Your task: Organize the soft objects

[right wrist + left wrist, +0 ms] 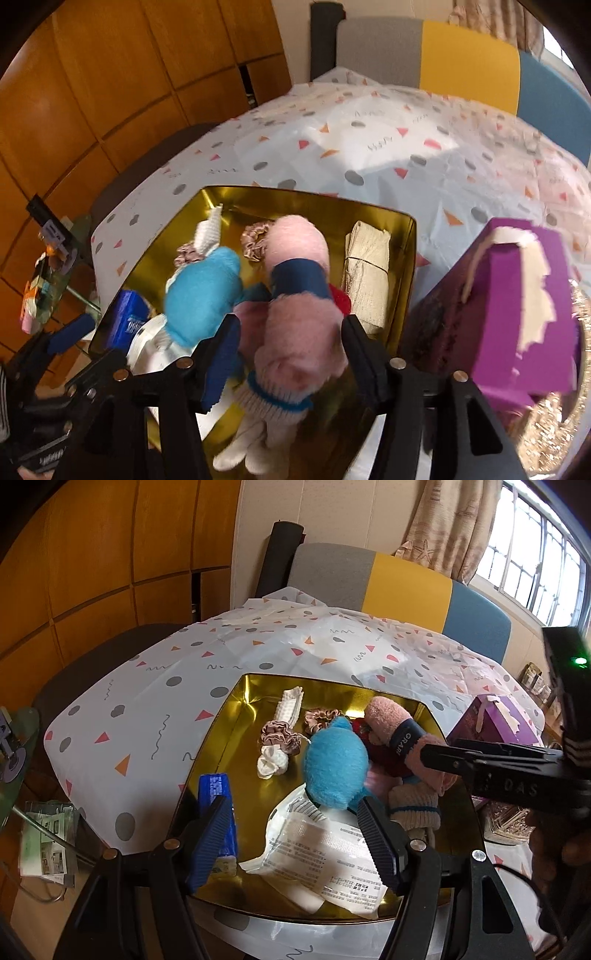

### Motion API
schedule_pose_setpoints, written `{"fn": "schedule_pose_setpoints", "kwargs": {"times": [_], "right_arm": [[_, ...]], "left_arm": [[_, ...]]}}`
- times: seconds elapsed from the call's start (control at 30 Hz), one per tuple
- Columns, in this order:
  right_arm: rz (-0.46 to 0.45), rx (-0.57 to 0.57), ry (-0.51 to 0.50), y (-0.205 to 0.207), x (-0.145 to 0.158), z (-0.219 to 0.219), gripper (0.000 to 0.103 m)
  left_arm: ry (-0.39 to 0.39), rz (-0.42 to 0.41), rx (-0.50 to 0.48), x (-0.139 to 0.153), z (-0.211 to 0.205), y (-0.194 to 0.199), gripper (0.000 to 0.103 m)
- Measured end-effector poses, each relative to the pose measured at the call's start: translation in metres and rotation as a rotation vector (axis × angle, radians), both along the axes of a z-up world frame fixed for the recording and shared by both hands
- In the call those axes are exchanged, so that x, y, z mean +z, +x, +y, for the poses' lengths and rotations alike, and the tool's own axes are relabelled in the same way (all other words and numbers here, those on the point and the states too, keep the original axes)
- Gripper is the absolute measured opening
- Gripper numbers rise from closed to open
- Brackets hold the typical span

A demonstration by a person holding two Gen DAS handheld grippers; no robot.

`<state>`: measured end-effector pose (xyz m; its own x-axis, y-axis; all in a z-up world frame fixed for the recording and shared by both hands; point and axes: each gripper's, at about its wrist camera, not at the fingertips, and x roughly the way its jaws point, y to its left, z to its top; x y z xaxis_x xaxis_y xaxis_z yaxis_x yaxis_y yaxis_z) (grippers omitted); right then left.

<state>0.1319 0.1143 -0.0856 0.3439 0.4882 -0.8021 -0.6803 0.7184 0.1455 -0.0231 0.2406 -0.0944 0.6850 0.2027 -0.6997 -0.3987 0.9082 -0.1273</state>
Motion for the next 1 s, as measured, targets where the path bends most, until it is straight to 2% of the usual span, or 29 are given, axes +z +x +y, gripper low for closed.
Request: {"fn": "schedule_pose_setpoints", "kwargs": {"times": [0.07,0.1,0.13,0.23,0.43,0.53,0.57,0.67,0.77,1.0], "right_arm": [[-0.04,0.004,0.0,-0.007,0.003,-0.001,0.056],[-0.052,0.003,-0.005,-0.009,0.003,0.001,0.045],[-0.064,0.003,-0.016,-0.009,0.002,0.003,0.028],[-0.078,-0.002,-0.055,-0.003,-0.006,0.013,0.021],[-0.089,-0.003,-0.119,0.005,-0.021,0.027,0.02],[-0.091,-0.007,-0.106,0.003,-0.023,0.025,0.023],[-0.093,-0.01,-0.096,0.002,-0.022,0.023,0.023],[-0.1,-0.026,-0.082,-0.003,-0.017,0.017,0.032],[-0.134,-0.05,-0.081,-0.012,-0.011,0.01,0.034],[-0.229,-0.136,-0.07,-0.04,0.006,-0.015,0.04]], "left_arm": [[0.001,0.003,-0.002,0.0,-0.001,0.001,0.071],[0.001,0.003,-0.003,0.0,-0.001,0.001,0.071],[0.003,0.003,-0.004,0.001,-0.001,0.001,0.071],[0.011,0.001,-0.004,0.003,-0.002,0.002,0.073],[0.023,-0.007,-0.015,0.009,-0.006,0.002,0.075],[0.029,-0.009,-0.019,0.011,-0.009,0.002,0.077],[0.03,-0.01,-0.02,0.012,-0.01,0.001,0.077],[0.036,-0.012,-0.023,0.014,-0.012,0.001,0.079],[0.04,-0.016,-0.026,0.016,-0.015,-0.001,0.08],[0.072,-0.037,-0.032,0.023,-0.03,-0.007,0.093]]}}
